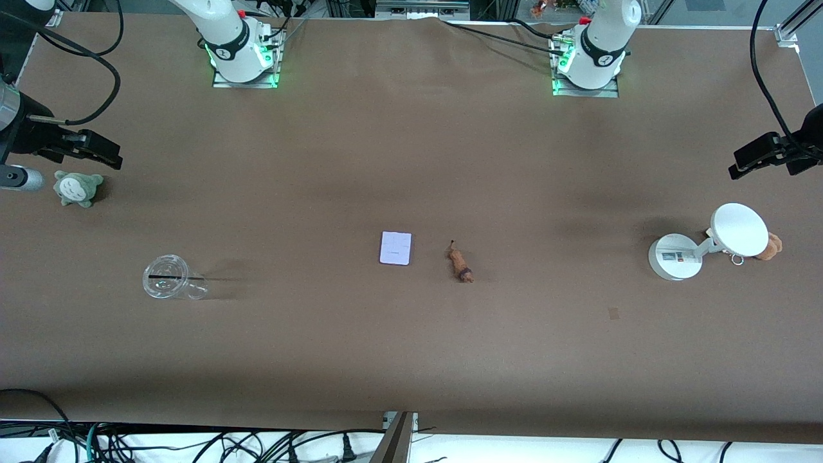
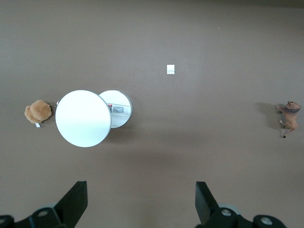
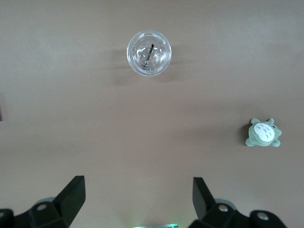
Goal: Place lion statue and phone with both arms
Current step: 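Reach the left gripper down over the brown lion statue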
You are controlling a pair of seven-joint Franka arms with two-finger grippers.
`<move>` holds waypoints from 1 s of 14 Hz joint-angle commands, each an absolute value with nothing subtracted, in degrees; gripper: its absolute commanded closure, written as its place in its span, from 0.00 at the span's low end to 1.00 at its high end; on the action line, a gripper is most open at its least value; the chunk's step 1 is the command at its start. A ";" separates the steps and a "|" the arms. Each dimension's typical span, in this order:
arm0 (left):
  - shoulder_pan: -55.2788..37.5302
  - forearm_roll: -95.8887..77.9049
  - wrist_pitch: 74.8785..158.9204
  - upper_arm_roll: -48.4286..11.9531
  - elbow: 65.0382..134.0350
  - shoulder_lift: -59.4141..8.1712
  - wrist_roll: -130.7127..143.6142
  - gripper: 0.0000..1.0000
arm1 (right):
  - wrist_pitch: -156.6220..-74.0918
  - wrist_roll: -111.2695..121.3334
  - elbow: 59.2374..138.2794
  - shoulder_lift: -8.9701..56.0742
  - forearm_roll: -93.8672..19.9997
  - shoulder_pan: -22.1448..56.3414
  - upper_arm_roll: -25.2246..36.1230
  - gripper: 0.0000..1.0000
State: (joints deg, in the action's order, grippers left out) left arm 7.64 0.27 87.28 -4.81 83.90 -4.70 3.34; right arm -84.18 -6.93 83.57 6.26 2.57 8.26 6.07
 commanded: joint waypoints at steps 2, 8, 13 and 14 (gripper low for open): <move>7.39 -0.35 85.78 -5.18 82.87 -5.97 3.60 0.00 | -83.94 -6.15 82.97 6.33 2.29 7.47 5.71 0.00; -0.85 -0.35 91.65 -10.81 84.64 -18.43 22.91 0.00 | -83.94 -6.15 82.97 6.50 2.11 7.47 6.06 0.00; -12.82 -0.61 103.78 -10.81 83.24 -31.62 38.30 0.00 | -83.94 -6.06 82.97 6.50 2.11 7.38 6.06 0.00; -14.57 -1.05 106.23 -10.81 82.19 -33.38 41.10 0.00 | -83.94 -6.06 82.97 6.50 2.11 7.38 6.06 0.00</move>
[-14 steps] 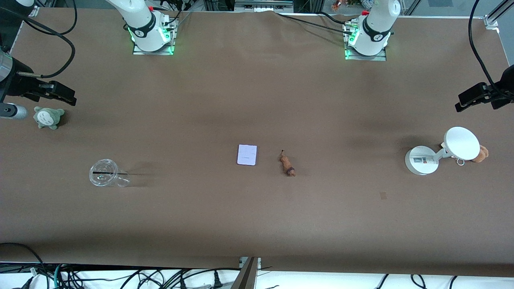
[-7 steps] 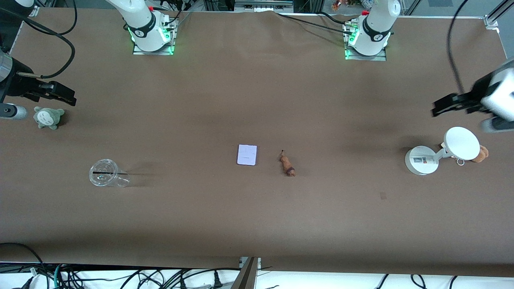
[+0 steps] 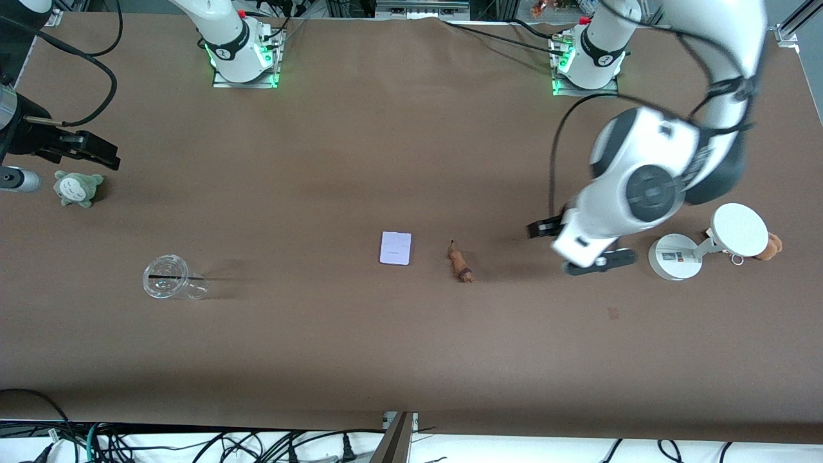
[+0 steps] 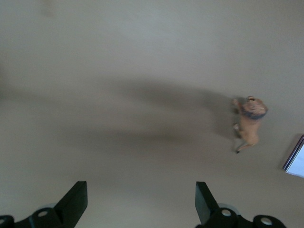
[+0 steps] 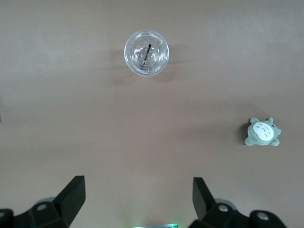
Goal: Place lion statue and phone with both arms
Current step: 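Reach the left gripper down over the brown lion statue, then grasp the lion statue with the left gripper while the right gripper moves out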
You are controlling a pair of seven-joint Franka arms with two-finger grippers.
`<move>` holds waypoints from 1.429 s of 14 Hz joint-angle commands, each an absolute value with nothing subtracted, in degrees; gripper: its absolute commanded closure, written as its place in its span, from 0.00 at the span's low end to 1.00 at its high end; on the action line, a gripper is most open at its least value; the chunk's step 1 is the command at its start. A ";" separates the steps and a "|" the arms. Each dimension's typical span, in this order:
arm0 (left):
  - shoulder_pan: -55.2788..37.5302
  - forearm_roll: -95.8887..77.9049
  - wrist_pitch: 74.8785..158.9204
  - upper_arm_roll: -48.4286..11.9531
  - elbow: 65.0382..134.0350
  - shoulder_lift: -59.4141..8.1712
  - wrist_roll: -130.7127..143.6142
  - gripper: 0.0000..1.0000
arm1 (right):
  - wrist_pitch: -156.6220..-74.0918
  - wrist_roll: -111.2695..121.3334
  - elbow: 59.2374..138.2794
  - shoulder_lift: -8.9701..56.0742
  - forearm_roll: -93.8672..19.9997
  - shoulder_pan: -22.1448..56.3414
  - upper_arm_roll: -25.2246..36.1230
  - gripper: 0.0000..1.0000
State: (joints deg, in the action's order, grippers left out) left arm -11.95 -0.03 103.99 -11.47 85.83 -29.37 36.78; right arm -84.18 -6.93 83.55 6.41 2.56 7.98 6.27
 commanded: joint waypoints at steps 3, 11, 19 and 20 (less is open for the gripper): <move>-18.71 -1.84 110.90 -10.81 79.46 -37.52 48.41 0.00 | -83.94 -6.15 82.97 6.50 1.76 7.03 6.06 0.00; -24.34 -1.50 124.69 -10.20 78.57 -44.64 58.62 0.00 | -84.11 -6.06 82.97 6.94 0.62 6.07 6.15 0.00; -24.70 1.13 128.23 -8.79 78.57 -48.87 58.89 0.30 | -83.41 -6.33 83.32 11.25 -1.14 5.36 6.06 0.00; -24.70 2.71 128.15 -8.96 78.57 -48.78 58.45 0.59 | -83.32 -6.24 83.32 11.34 -1.14 4.84 6.06 0.00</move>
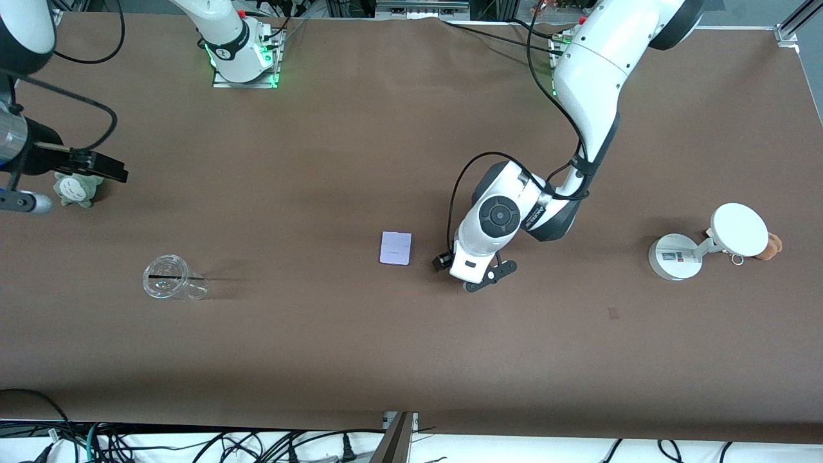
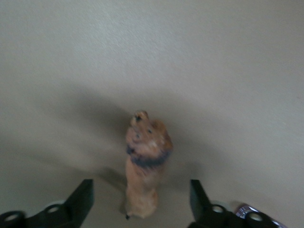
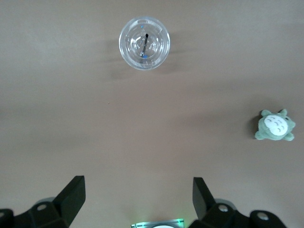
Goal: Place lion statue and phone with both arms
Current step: 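Grasp the lion statue with the left gripper while the right gripper moves out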
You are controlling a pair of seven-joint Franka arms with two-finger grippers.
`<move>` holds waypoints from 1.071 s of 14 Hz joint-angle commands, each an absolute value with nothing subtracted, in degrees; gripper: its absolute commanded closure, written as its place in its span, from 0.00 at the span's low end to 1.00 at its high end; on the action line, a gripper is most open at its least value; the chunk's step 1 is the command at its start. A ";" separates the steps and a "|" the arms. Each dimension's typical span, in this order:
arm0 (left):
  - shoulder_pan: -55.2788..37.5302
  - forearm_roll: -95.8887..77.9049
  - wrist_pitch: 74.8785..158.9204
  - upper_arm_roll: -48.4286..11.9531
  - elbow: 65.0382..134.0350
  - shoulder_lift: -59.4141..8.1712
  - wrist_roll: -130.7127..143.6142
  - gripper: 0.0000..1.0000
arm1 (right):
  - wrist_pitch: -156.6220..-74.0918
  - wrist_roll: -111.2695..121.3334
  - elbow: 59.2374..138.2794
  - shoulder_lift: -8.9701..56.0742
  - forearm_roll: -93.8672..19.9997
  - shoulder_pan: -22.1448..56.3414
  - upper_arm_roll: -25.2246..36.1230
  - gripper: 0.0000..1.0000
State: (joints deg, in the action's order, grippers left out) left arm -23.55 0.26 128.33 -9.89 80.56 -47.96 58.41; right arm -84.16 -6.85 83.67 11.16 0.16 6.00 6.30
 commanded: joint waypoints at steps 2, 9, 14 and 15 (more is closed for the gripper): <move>-24.78 3.51 128.14 -8.88 78.57 -48.87 58.27 0.96 | -83.58 -5.98 83.23 11.95 -1.06 4.40 6.06 0.00; -22.42 3.78 126.66 -8.88 78.66 -46.32 52.22 1.00 | -84.28 -6.85 83.06 14.32 -1.23 4.83 5.54 0.00; -16.46 3.78 118.65 -9.31 82.33 -39.40 42.57 1.00 | -91.48 -15.10 82.97 20.64 -2.46 12.99 5.36 0.00; -14.52 3.78 118.65 -9.66 84.79 -37.29 39.93 1.00 | -94.45 -16.77 83.06 22.57 -2.63 14.92 5.27 0.00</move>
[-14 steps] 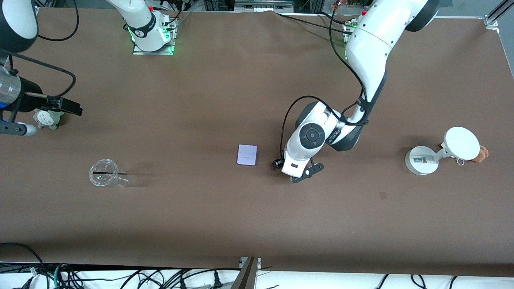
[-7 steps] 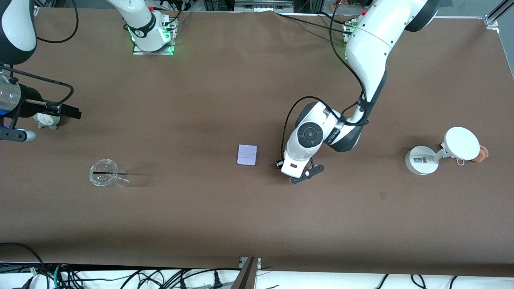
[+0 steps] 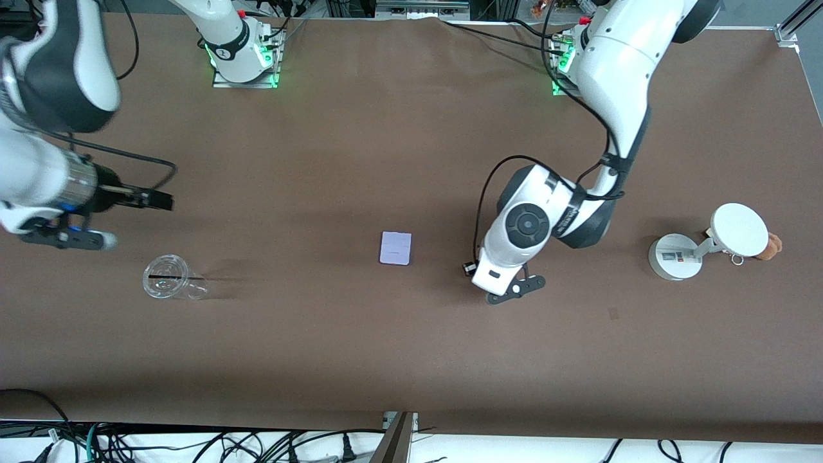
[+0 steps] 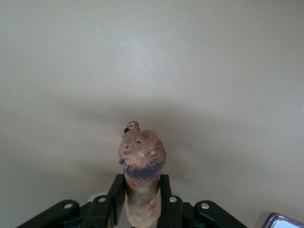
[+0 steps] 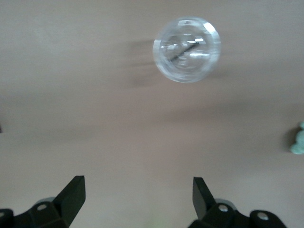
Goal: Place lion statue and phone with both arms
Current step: 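Grasp the lion statue with the left gripper while the right gripper moves out, then carry the lion toward the lamp while the right gripper grasps the phone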
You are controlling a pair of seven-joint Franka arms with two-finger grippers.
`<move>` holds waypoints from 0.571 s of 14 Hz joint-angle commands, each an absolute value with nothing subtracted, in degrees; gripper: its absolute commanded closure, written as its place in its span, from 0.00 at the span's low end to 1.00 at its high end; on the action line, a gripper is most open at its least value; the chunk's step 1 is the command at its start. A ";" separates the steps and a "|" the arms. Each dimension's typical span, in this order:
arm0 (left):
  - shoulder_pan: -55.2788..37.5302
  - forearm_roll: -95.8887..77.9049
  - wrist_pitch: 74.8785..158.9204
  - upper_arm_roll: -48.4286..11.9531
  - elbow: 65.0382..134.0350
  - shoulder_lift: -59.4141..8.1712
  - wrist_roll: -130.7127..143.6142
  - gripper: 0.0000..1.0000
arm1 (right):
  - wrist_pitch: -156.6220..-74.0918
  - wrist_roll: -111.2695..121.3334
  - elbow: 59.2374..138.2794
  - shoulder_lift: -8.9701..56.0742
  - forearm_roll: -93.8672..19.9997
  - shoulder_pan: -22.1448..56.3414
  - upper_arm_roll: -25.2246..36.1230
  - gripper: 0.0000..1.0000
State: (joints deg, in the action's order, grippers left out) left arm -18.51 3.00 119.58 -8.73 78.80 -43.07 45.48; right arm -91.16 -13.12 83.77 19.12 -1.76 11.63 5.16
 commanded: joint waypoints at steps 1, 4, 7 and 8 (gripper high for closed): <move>-12.94 3.78 118.74 -9.75 87.95 -34.48 36.51 1.00 | -97.09 -18.70 82.97 24.50 -2.72 16.94 5.27 0.00; -6.96 3.52 118.92 -9.84 95.08 -28.76 26.76 1.00 | -104.30 -28.97 82.97 29.60 -2.55 24.32 5.36 0.00; -2.12 3.25 118.83 -9.76 98.34 -26.37 16.55 1.00 | -112.91 -38.03 82.97 34.53 -2.46 30.74 5.36 0.00; -0.98 3.51 118.83 -9.76 99.39 -25.85 14.44 1.00 | -115.81 -40.58 82.97 36.19 -2.55 32.41 5.36 0.00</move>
State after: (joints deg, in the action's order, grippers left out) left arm -3.32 3.03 118.20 -8.90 94.48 -29.34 19.43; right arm -111.74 -35.94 83.88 33.43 -1.95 29.39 4.63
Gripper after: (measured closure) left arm 0.665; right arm 0.000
